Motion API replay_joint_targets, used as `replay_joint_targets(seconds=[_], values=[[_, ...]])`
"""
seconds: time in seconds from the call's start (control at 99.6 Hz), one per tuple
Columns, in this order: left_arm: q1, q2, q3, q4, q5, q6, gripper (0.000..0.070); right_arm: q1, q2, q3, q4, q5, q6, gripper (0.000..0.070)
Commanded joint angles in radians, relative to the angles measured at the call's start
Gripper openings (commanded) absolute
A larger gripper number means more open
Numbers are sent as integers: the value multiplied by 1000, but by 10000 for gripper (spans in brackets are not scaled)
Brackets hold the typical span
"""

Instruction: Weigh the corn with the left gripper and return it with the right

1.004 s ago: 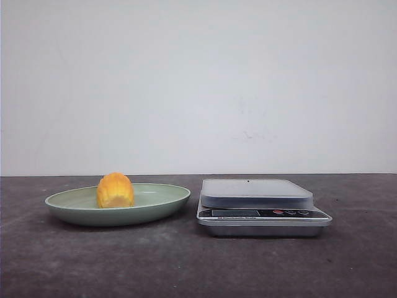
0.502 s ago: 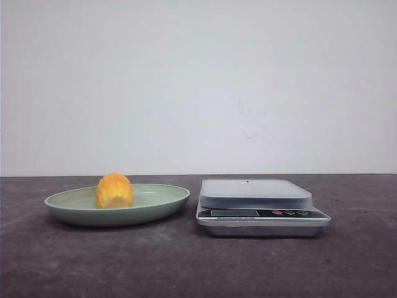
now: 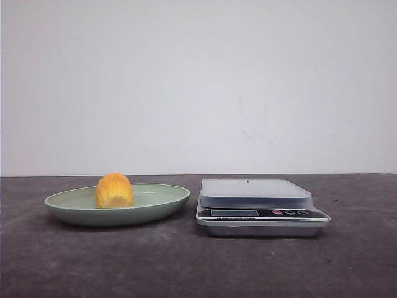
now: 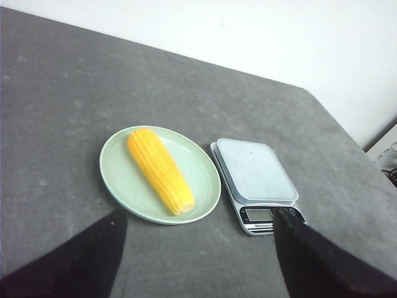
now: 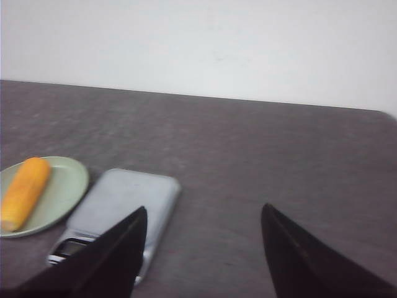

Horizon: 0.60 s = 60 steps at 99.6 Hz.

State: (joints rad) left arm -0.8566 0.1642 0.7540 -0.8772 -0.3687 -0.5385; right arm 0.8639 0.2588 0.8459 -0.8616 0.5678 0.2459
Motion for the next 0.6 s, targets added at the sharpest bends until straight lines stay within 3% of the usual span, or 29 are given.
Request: replay_joint_targets(seconds=[0.0,0.06,0.13,0.171,0.211,0.231,0.592], values=[[-7,0,10,11,-6,15,422,11,2,-36,68,-15,16,362],[-6,0,10,7,-5,15,398,11,2,-73,110,-22,18,358],[-6,0,10,3,-5,15,289,11,2,-91,121,-18,26,310],[-6,0,10,0,-5,16,189,11,2,-93,121,-18,28,189],[-6,0,10,-3,-5,17,54,11,2,-93,121,-16,27,20],[-6,0,10,-5,-5,21,0,11,2,-93,122,-15,26,0],[-6,0,10,-23,-8,30,16,11,2,-93,117,-18,32,10]])
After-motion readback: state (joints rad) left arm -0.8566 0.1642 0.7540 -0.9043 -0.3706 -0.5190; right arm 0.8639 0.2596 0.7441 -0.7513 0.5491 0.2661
